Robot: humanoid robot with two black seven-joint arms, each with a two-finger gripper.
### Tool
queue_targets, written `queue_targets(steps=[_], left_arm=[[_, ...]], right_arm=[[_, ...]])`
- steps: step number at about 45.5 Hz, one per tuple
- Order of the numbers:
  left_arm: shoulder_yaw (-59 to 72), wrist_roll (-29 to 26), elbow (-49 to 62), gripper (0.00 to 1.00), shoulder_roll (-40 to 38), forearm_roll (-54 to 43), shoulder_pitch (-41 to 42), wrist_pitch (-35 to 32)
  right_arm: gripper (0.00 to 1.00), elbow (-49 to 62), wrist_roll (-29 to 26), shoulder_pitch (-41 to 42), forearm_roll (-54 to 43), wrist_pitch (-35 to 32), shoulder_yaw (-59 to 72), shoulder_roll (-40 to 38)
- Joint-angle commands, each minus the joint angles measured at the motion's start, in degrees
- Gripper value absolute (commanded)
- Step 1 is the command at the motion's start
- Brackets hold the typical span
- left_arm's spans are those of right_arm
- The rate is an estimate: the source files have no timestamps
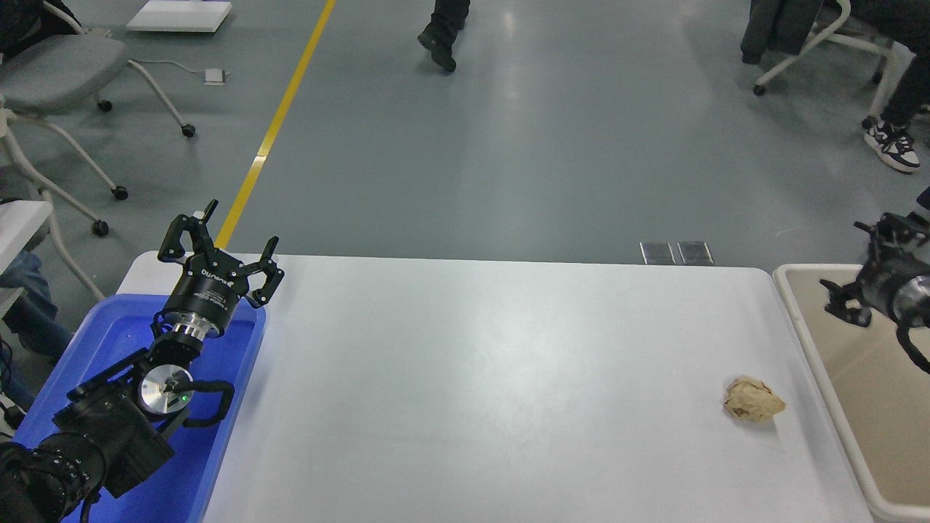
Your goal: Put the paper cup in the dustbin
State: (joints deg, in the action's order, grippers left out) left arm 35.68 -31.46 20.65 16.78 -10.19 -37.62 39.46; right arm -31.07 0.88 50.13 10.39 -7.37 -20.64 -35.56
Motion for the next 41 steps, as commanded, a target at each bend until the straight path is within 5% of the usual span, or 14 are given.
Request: queue_targets(steps=[1, 13, 41], left_arm=[[0.0, 0.0, 0.0, 1.00, 0.0, 0.0, 0.0, 0.0], [0.0, 0.0, 0.0, 1.00, 0.0, 0.0, 0.0, -0.1], [0.0, -0.1, 0.0, 1.00, 0.0, 0.0, 0.0, -0.1]], right_arm=[[1.00, -12.3, 1.8, 2.3, -4.1, -1.3, -1.7, -0.1], [1.00, -21.5, 1.8, -0.4, -9.2, -1.7, -5.8, 3.3], [1.00, -22.8, 3.1, -11.9, -10.0, -3.1, -24.4, 19.4]])
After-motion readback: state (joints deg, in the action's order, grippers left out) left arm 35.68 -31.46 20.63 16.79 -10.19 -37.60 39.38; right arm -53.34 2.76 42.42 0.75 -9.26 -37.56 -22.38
